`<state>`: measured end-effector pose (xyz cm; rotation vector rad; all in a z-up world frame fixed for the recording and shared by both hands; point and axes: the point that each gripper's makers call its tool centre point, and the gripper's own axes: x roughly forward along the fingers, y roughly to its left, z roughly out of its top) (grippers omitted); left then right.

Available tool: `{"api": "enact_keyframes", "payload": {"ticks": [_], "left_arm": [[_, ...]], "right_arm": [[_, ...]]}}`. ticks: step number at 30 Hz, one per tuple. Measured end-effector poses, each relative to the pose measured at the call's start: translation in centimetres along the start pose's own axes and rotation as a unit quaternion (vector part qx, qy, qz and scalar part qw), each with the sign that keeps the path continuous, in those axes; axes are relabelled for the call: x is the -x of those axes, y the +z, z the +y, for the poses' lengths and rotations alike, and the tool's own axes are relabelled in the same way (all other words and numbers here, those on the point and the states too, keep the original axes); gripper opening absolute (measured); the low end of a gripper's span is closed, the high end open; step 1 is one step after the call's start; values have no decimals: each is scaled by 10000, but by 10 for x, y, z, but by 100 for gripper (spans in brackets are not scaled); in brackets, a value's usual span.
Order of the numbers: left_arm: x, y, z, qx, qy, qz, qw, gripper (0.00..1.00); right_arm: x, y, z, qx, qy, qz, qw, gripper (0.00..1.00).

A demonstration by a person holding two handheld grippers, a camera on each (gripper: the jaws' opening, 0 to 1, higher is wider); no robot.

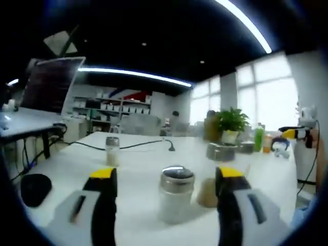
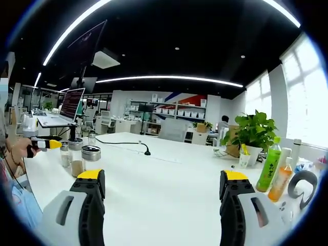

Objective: Rotate the seasoning bottle until the label or dispensing opening points toward the visible target arrow and the bottle remains upright within the marked orientation range

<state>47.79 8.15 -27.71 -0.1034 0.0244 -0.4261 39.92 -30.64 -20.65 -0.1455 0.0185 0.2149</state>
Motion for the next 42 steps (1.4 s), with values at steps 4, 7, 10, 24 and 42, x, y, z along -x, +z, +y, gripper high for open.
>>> {"api": "enact_keyframes", "payload": {"ticks": [4,7,10,24,42], "left_arm": [[-4,-1,-7,126,11,-25,9999,76],[-4,4,0,558,298,-200,9978,75],[-5,3,3,134,454,-67,9989,74],[-17,-5,-10,40,200,14,9998,49],[-18,-16,-6,100,92,192,9997,36]], "right_arm": [[0,-2,-2,-29,0,31,10000,96],[2,1,-5,-20,-59,0,10000,96],[3,3,-4,45,-49,-29,10000,96],[6,7,-12,139,-155,-68,9998,95],[5,8,-4,154,-62,-66,9998,94]]}}
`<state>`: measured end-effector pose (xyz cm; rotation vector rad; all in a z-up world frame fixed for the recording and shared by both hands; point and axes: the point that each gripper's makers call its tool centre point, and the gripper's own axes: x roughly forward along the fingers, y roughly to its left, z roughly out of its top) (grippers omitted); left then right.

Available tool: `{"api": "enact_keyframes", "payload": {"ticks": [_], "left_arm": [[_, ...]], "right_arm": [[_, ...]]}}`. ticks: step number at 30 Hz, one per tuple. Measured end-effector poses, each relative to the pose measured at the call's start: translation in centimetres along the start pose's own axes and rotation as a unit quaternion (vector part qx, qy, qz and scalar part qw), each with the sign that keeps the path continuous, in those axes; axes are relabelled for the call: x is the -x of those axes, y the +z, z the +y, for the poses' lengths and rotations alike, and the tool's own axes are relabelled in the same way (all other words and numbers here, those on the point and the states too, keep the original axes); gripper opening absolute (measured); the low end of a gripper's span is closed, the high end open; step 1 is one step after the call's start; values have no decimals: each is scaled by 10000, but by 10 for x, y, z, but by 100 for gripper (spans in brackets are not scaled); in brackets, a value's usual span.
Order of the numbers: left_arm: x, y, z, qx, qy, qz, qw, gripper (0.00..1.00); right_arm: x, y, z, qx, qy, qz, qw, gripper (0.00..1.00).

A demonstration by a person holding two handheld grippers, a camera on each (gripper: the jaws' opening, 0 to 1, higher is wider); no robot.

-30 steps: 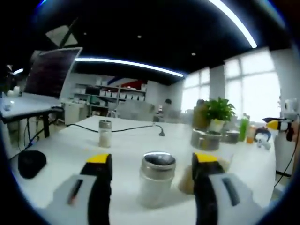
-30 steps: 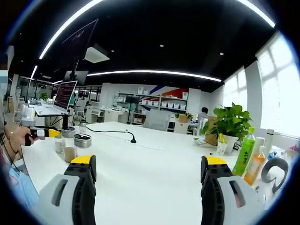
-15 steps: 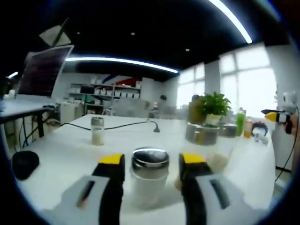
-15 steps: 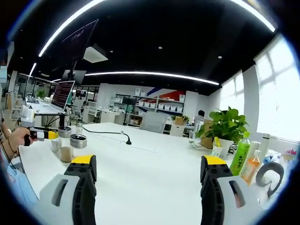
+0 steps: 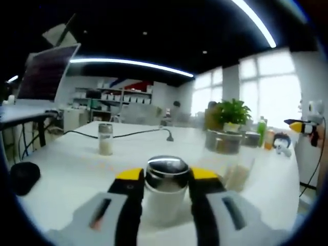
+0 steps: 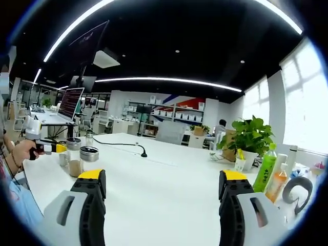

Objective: Rotate the seasoning bottle until the label or dispensing opening points toward the visible target arrow and the bottle remains upright within the marked orientation range

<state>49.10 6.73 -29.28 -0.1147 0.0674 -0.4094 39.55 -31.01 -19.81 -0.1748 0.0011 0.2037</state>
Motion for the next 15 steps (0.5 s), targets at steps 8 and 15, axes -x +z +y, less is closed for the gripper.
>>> {"api": "enact_keyframes", "payload": {"ticks": [8,15], "left_arm": [[-1,1,0,-1,-87,-66,9999,36],[-1,2,0,-46,-237,0,9997,36]], "right_arm": [[-1,0,6,-39,132,-7,9999,94],[0,-1,4,-30,113,23,9999,94]]}}
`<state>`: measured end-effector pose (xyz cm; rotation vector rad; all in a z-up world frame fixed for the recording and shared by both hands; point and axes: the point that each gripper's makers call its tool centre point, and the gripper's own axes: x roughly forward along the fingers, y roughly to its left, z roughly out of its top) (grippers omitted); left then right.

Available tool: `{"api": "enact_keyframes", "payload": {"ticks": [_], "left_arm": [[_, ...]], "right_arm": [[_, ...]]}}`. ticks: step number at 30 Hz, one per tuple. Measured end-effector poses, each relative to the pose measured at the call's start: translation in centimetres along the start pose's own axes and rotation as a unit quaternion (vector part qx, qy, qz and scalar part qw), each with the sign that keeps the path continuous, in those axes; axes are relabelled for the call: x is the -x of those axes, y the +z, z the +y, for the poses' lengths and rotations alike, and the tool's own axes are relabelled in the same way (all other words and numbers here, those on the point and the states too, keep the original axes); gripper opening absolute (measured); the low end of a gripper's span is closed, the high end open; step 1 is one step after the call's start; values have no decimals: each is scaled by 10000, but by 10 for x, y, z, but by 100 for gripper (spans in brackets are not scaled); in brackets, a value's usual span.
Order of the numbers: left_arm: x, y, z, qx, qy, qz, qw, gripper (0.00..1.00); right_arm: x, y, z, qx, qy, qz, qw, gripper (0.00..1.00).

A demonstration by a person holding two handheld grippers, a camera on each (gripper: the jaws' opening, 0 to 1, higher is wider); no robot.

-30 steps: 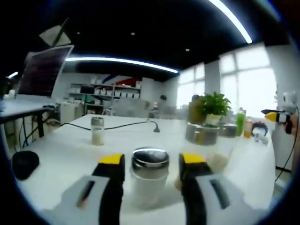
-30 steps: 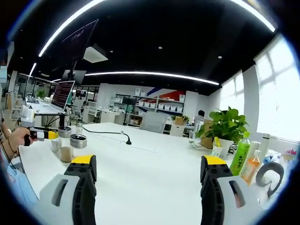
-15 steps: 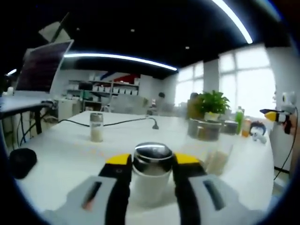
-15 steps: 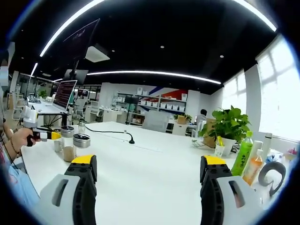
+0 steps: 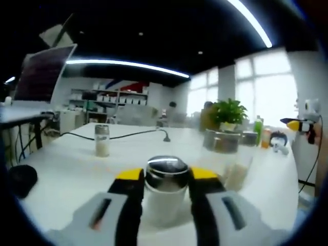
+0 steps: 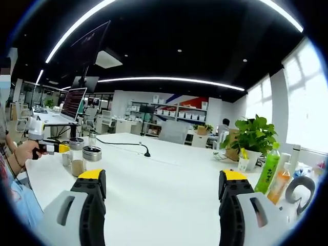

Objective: Rotate the seasoning bottle until the label or dispensing opening points toward the visible target arrow and the bottle remains upright within the marked orientation range

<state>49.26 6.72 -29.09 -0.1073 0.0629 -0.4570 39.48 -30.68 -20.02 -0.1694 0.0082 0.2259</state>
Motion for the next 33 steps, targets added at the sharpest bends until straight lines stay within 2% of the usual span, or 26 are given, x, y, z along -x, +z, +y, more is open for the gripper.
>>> {"api": "enact_keyframes", "payload": {"ticks": [3,6,11,14,17,19,33], "left_arm": [[0,0,-1,-6,-72,7,10000,36],[0,0,0,-4,-157,-20,9999,36],[-1,0,0,42,-347,-24,9994,36],[-1,-1,-1,-65,-464,24,9989,36],[-1,-1,-1,-76,-572,47,9983,35],[0,-2,-3,-259,-696,137,9971,35],[-1,-5,-2,-28,-1132,123,9935,36]], "right_arm": [[1,1,3,-112,100,-49,9999,94],[2,0,6,-54,160,-31,9999,94],[2,3,1,-168,50,-102,9998,94],[1,-1,-1,-164,46,-36,9998,94],[-1,0,-3,-330,86,-132,9993,93],[-2,-3,-1,-345,128,-91,9993,93],[-5,-11,1,-275,166,110,9994,93]]}}
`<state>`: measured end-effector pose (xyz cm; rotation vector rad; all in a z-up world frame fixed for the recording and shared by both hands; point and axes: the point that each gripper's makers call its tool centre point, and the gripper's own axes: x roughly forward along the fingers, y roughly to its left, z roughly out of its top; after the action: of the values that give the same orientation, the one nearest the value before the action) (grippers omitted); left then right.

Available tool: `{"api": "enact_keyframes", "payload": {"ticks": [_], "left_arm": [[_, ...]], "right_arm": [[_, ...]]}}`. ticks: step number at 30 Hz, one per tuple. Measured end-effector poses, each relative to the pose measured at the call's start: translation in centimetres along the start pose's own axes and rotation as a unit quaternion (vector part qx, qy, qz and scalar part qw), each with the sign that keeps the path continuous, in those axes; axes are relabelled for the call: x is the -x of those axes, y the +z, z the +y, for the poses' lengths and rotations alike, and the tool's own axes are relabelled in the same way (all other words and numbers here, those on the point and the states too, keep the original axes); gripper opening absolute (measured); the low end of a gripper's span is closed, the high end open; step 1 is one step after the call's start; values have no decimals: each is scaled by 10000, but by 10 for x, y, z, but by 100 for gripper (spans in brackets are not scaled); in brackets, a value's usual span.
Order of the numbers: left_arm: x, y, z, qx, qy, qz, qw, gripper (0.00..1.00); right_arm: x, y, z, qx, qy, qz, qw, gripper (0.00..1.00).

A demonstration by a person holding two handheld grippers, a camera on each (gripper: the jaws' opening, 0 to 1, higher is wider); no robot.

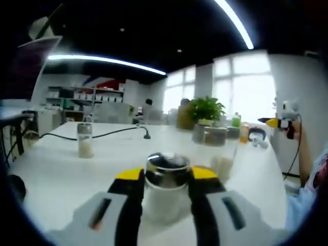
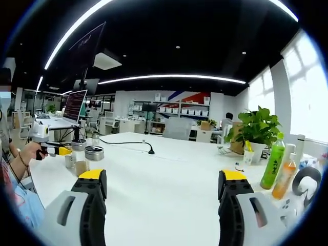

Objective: Rotate the seasoning bottle until the label or dispensing opening points toward the visible target arrow and the bottle remains upright within the marked orientation range

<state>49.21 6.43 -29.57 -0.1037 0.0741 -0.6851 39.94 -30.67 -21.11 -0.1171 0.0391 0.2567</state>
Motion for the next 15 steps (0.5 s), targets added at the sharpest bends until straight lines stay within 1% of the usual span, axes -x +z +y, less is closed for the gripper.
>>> {"api": "enact_keyframes", "payload": {"ticks": [1,8,13,15], "left_arm": [[0,0,0,85,-37,1,10000,36],[-1,-1,-3,77,-167,-47,9998,36],[-1,-1,-4,61,-251,8,9997,36],[-1,-1,-4,54,-340,34,9994,36]], "right_arm": [[0,0,0,5,-1,-2,10000,93],[-2,0,2,34,23,31,10000,93],[-2,0,2,35,13,40,10000,93],[-1,0,1,61,4,40,10000,92]]}}
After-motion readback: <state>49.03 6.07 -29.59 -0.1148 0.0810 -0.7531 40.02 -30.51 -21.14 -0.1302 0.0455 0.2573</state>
